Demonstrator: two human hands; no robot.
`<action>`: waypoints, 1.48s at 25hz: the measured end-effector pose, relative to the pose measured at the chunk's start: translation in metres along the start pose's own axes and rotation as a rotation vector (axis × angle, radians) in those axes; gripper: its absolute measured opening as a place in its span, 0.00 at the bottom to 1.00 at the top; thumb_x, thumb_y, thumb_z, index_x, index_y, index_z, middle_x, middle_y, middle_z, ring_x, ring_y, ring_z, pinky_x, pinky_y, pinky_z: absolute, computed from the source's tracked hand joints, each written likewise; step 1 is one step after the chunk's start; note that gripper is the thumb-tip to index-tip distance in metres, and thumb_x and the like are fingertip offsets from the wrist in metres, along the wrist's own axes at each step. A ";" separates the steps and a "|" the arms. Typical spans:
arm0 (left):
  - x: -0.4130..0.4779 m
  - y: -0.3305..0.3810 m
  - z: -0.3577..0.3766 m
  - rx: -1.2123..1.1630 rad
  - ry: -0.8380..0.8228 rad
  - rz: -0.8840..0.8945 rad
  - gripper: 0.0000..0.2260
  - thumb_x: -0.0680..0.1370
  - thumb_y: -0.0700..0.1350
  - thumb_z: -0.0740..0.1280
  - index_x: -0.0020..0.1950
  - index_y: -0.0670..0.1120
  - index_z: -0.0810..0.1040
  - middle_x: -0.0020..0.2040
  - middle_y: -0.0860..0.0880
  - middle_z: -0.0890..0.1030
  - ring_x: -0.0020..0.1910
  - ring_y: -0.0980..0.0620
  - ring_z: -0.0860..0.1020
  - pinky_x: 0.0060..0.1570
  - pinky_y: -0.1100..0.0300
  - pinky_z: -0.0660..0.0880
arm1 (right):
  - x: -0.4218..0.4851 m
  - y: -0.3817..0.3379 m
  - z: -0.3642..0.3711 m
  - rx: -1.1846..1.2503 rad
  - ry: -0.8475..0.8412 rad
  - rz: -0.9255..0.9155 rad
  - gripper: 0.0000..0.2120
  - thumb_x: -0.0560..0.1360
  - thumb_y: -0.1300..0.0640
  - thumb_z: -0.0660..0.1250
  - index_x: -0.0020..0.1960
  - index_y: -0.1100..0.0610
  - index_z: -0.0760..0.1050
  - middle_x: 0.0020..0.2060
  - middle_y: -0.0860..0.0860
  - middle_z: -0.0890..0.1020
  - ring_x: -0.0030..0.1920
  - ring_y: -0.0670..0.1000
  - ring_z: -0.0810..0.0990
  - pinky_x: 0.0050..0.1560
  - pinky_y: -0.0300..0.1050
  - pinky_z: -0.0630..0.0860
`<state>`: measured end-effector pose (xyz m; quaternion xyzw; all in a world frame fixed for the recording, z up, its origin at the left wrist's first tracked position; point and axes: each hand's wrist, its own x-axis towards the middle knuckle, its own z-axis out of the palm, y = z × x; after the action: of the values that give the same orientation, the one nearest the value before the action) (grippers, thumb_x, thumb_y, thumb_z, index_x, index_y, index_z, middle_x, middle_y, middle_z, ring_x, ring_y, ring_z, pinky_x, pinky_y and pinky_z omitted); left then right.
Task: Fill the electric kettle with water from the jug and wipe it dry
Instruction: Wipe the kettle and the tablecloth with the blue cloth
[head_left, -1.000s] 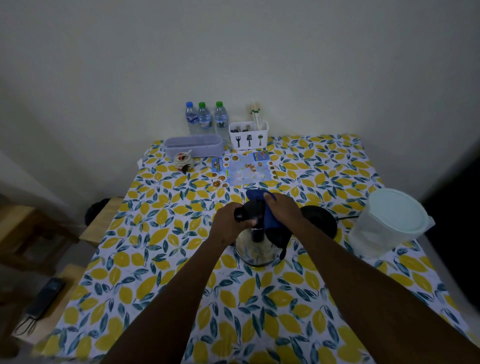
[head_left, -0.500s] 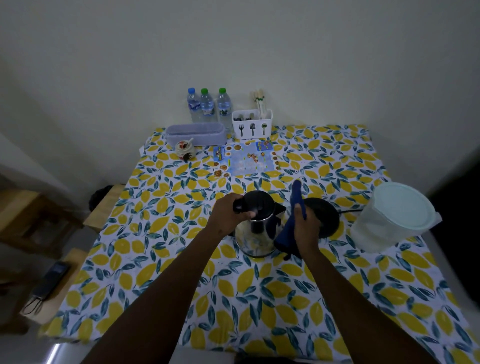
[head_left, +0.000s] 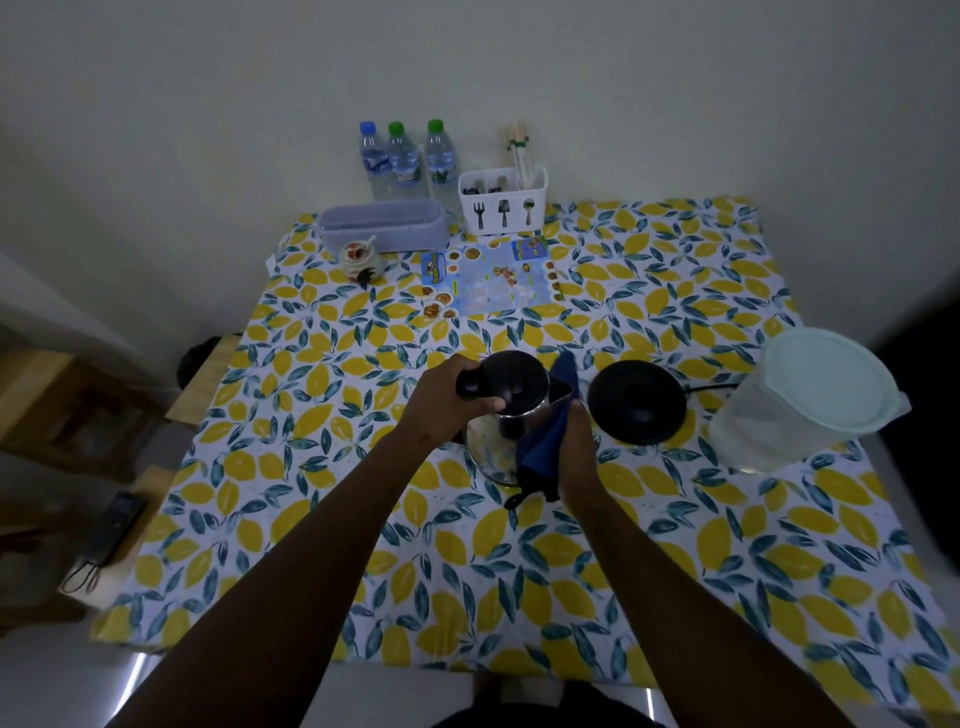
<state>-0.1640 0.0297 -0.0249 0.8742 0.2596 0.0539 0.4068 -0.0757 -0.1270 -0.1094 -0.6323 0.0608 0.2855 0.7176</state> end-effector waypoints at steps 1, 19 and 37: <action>0.000 0.000 0.000 -0.010 0.002 0.009 0.26 0.70 0.52 0.76 0.63 0.44 0.74 0.58 0.45 0.80 0.53 0.50 0.77 0.50 0.57 0.72 | -0.015 0.011 0.008 -0.107 0.070 -0.058 0.20 0.83 0.54 0.54 0.72 0.63 0.65 0.67 0.65 0.72 0.67 0.64 0.71 0.68 0.63 0.68; 0.016 -0.031 -0.020 0.079 -0.166 0.132 0.21 0.77 0.40 0.69 0.69 0.47 0.71 0.65 0.45 0.77 0.62 0.45 0.76 0.53 0.62 0.66 | -0.055 0.064 0.018 -0.452 0.144 -0.296 0.32 0.81 0.51 0.60 0.78 0.57 0.49 0.77 0.57 0.58 0.76 0.58 0.60 0.74 0.57 0.64; 0.023 -0.048 -0.008 -0.007 0.157 0.104 0.06 0.80 0.46 0.64 0.56 0.49 0.73 0.45 0.50 0.77 0.43 0.49 0.75 0.39 0.59 0.67 | 0.005 0.005 -0.039 -0.824 0.168 -0.631 0.10 0.74 0.67 0.61 0.53 0.59 0.74 0.30 0.54 0.68 0.28 0.54 0.63 0.32 0.42 0.59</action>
<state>-0.1665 0.0724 -0.0574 0.8783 0.2445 0.1441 0.3848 -0.0633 -0.1619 -0.1240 -0.8703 -0.1926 0.0041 0.4533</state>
